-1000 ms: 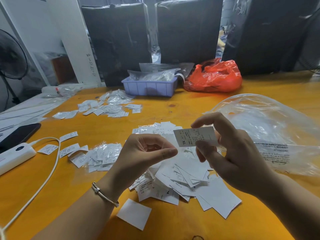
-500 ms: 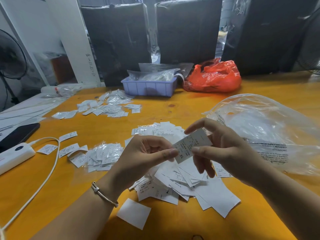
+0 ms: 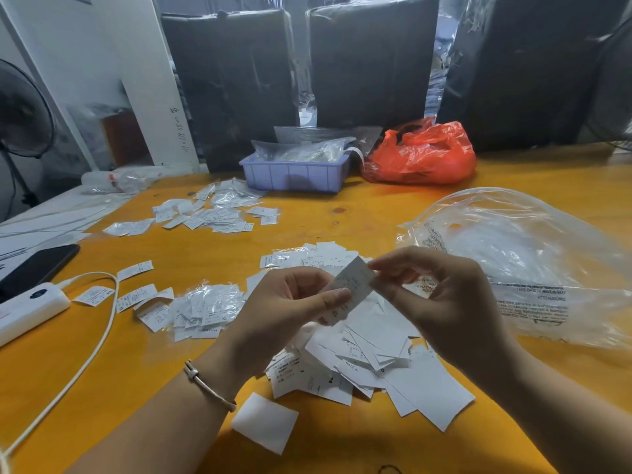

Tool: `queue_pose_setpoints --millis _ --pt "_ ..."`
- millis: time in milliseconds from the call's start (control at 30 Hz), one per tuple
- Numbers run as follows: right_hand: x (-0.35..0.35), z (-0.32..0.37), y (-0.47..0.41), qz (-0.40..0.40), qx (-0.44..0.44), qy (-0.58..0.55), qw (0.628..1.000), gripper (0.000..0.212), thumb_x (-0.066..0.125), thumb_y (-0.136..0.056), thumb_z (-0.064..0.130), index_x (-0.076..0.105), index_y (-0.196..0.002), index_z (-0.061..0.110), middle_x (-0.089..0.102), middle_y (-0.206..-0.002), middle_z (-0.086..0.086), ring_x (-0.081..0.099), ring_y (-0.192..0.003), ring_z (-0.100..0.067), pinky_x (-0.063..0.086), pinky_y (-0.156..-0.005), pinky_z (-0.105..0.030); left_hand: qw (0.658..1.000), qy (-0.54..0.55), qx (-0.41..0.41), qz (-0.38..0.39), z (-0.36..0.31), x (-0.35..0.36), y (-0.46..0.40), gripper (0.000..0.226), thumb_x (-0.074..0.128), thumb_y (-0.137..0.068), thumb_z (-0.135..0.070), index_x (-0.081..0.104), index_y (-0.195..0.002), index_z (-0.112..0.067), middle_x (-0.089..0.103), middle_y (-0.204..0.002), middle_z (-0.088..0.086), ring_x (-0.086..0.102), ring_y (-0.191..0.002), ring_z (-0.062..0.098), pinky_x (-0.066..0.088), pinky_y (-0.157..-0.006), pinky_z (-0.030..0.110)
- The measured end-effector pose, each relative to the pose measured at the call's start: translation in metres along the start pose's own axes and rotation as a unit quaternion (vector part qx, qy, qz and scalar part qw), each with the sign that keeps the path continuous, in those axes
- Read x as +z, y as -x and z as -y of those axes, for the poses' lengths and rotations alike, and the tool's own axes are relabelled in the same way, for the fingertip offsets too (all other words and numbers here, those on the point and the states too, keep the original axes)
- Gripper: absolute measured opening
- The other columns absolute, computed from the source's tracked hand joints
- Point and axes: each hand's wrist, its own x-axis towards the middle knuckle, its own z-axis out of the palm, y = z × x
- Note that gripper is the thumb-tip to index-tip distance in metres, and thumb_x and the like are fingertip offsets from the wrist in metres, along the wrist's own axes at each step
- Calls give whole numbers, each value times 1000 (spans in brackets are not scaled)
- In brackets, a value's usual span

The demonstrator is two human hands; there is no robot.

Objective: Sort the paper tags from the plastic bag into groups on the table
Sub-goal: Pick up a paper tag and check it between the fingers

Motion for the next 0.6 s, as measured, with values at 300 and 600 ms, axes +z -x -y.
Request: queue_pose_setpoints --millis 300,600 --pt "0 -3 -3 65 78 -109 989 13 74 -81 18 73 -94 18 71 -87 6 65 -82 -13 53 -69 -29 1000 11 -20 -14 2 -2 0 12 73 -79 -31 76 -72 -22 73 -78 3 69 -78 18 52 -69 25" --pt "4 -4 0 124 168 -180 961 17 76 -76 2 69 -91 8 73 -78 -9 69 -71 -22 59 -68 -28 1000 -3 -26 -11 4 -1 -1 14 72 -80 -33 77 -78 -20 72 -77 2 64 -72 11 48 -64 23"
